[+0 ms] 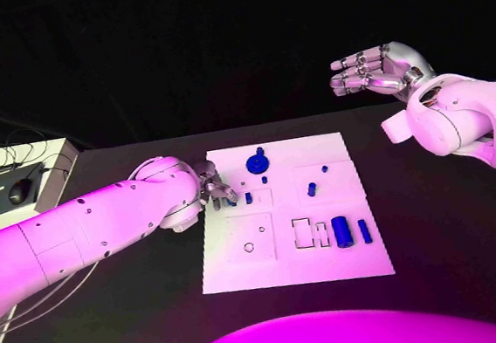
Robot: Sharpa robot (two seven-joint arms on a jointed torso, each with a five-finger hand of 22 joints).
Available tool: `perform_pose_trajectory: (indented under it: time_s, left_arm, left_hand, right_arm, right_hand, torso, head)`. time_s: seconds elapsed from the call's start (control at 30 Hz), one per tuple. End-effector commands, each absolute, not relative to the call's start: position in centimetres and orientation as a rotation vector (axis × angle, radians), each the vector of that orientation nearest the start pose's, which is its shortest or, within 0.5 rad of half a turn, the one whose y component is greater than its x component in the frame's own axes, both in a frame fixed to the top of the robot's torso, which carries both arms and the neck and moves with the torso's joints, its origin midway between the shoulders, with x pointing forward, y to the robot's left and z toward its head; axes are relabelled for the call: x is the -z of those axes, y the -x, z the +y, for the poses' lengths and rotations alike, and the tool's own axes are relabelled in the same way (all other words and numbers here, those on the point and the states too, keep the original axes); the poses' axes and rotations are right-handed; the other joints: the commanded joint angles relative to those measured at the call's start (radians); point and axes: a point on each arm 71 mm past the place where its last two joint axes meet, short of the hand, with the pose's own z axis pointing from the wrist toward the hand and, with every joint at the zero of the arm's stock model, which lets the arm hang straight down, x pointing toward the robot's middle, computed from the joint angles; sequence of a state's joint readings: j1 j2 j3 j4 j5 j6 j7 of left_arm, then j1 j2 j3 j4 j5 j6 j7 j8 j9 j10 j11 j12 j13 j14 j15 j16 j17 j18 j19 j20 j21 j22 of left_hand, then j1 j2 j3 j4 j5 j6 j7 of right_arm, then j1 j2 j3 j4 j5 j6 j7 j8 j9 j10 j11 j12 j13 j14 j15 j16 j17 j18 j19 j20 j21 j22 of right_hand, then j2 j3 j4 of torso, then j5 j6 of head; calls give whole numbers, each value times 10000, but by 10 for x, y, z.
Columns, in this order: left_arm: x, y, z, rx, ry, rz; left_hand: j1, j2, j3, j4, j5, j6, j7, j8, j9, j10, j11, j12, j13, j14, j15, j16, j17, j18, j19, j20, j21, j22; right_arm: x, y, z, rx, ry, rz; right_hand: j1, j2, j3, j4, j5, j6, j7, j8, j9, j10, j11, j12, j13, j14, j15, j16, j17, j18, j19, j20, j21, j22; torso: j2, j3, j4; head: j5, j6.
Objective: Assemble the parts on the task board
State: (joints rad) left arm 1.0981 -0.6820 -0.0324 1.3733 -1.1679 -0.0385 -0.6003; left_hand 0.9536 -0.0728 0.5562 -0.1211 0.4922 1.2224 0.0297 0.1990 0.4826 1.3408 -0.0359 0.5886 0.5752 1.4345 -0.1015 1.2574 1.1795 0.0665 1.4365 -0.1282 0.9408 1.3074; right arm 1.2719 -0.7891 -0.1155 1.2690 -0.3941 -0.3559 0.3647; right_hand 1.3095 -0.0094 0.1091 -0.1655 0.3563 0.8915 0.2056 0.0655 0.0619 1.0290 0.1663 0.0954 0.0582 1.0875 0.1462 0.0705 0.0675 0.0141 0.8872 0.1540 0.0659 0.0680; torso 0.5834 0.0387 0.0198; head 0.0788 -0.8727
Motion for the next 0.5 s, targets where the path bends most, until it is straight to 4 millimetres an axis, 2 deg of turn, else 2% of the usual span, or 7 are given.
perform_pose_trajectory:
  time_s: [0.03,0.5]
  left_arm:
    - [279,-483,191,2639,2539,22529]
    - [279,-482,194,2504,2339,22628]
  left_hand:
    - [116,47,1736,-1630,55,32,-51,44,-12,272,-289,48,-18,1,-72,38,17,-60,39,-22,68,972]
    - [127,18,1767,-1631,95,66,-58,43,-47,293,-293,48,-28,5,-72,75,48,-62,45,-21,156,994]
  right_arm:
    - [175,-535,-257,-11958,-6849,14545]
    - [175,-535,-258,-11969,-6851,14573]
  right_hand:
    - [-2,88,-59,-16,31,85,-10,-31,1,-81,-13,36,9,-69,-2,-38,-11,42,-80,-7,22,-11]
    - [0,94,-72,-18,33,98,-14,-31,1,-88,-12,37,9,-76,-1,-36,-10,44,-88,-7,23,-11]
  torso:
    - [-3,1,-3]
    - [-3,2,0]
  head:
    - [9,1]
    - [-10,1]
